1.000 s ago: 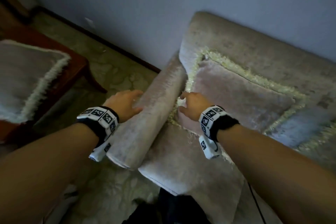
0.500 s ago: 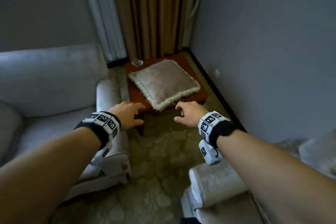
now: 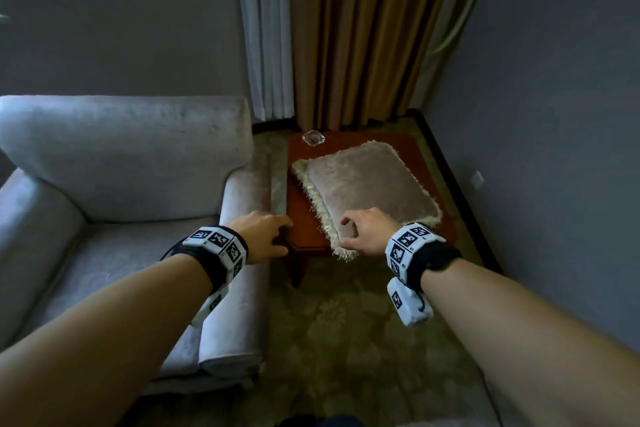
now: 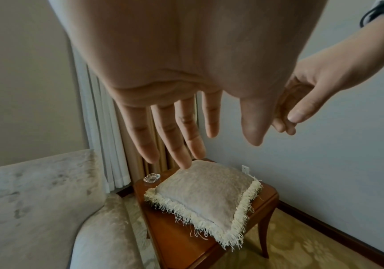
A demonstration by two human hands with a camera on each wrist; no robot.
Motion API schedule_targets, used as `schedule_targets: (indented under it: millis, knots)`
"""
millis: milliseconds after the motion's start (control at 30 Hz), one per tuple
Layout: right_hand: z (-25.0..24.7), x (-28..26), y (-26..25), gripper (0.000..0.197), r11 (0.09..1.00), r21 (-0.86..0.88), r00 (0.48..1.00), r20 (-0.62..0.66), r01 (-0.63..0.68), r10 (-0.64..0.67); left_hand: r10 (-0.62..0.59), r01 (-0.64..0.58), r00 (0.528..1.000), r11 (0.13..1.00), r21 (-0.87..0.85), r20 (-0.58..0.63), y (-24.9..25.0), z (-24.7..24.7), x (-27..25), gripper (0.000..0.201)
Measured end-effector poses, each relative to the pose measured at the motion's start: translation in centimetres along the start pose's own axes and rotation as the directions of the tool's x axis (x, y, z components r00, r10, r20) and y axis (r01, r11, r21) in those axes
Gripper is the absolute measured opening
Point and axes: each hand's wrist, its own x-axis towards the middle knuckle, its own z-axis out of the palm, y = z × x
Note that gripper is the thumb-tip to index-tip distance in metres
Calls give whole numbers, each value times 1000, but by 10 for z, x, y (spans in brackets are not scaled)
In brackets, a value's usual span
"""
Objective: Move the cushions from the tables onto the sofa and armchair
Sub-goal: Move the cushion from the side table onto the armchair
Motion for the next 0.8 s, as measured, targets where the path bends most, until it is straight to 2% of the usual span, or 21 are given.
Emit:
schedule_targets:
  millis: [133,300,467,700,800]
  knots:
    - [-25,32,53,45,997,-34,997,26,-70,70,27,-27,1000,1000,-2,15,9,-20,66,60]
    - [-46,56,119,51,986,23,986,5,-167,167,77,-80,995,996,44,67,27,-41,134,62]
    - [-70,96,174,53,975,-25,974,45,-221,221,127,-128,990,992,11,56,36,-57,209,58]
    - [-110,216,233,53,978,-44,975,78,-206,209,144,-140,983,989,-35,115,17,-56,345,58]
    - [-122,265,252,52,983,-44,974,137,-177,181,125,-121,976,992,-35,177,10,-54,398,59]
